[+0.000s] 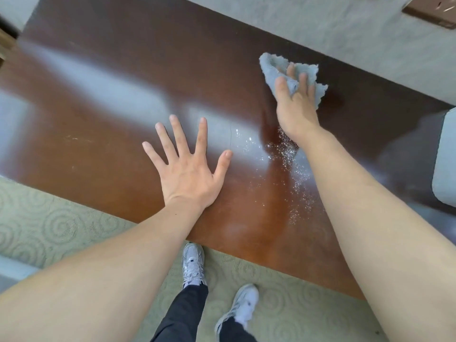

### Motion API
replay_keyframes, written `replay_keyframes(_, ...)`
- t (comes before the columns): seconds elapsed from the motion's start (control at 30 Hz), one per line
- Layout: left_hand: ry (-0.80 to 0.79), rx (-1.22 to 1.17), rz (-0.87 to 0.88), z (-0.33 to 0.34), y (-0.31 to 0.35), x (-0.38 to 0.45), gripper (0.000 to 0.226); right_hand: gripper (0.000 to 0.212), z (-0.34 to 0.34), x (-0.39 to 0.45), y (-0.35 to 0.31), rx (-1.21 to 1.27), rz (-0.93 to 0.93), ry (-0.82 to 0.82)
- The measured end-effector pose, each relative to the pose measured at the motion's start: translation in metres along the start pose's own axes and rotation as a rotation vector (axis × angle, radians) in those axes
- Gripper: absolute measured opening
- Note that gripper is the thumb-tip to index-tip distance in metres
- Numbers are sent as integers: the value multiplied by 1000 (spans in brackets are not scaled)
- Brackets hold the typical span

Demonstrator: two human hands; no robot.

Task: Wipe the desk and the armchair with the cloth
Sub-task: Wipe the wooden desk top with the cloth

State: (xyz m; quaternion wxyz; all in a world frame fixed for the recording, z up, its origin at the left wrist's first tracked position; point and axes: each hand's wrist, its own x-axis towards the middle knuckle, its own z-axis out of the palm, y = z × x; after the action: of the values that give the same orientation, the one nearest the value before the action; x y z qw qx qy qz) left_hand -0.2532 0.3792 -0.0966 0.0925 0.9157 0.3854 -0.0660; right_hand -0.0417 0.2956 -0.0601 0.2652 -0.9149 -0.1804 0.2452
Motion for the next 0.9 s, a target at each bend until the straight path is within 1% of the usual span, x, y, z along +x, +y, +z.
replay_keyframes(0.07,2,0,-3,0,0,0,83,57,6,-6,-9,-20,-67,-59)
replay_keyframes(0.13,9,5,-14,1,0,0,82,51,12,-13,-15,-83,-174,-111)
replay_keyframes(0.27,15,13,-23,2,2,1,81,48,16,-22,-8,-186,-307,-194)
replay_keyframes(0.43,30,19,-25,4,1,1,81,49,21,-49,6,-262,-393,-221)
replay_keyframes(0.63,49,19,-22,5,1,2,82,52,23,-91,30,-265,-475,-231)
replay_keyframes(0.77,50,22,-23,4,0,2,82,56,22,-116,45,-290,-489,-257)
replay_keyframes(0.9,40,11,-16,3,-1,2,82,56,19,-140,60,-331,-492,-279)
